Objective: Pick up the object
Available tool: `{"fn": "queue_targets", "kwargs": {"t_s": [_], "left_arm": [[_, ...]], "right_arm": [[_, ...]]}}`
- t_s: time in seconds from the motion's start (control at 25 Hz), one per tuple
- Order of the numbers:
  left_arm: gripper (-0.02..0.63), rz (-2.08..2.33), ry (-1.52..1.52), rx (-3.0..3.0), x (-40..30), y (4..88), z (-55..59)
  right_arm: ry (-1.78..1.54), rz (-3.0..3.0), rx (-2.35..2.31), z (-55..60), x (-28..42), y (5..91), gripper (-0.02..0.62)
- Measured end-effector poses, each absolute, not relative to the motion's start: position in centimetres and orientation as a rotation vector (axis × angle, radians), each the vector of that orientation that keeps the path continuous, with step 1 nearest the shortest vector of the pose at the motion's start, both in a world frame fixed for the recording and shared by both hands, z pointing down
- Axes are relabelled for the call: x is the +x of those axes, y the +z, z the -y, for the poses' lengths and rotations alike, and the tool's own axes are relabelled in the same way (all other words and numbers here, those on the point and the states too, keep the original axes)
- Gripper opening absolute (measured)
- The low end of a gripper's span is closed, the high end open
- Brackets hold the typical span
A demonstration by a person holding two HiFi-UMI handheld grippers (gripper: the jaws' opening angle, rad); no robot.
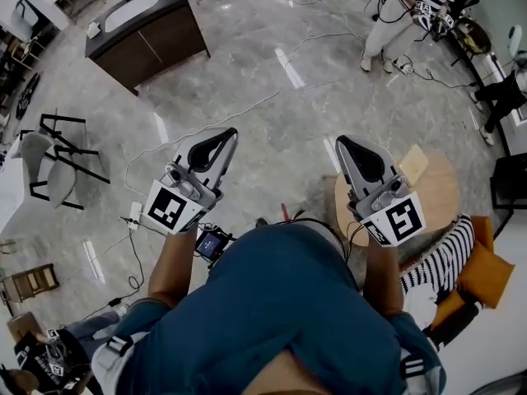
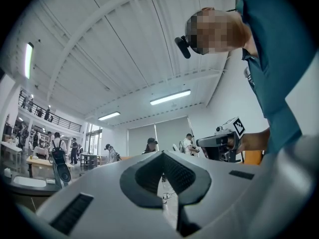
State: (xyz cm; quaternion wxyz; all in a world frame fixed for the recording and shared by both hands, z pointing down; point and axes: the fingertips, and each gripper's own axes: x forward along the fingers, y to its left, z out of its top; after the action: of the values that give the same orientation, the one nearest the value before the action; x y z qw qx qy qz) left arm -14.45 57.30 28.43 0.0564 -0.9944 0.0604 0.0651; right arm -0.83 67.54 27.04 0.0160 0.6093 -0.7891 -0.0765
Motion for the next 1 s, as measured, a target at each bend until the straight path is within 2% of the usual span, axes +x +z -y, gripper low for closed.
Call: {"fn": "queue_targets", "kwargs": {"t_s": [1.0], "left_arm": [[0.003, -0.462, 0.177, -2.939, -3.5, 27.9, -45.1]], "right_arm": [[-0.244, 2.684, 1.68, -52.9, 11.9, 27.7, 0.014]]}}
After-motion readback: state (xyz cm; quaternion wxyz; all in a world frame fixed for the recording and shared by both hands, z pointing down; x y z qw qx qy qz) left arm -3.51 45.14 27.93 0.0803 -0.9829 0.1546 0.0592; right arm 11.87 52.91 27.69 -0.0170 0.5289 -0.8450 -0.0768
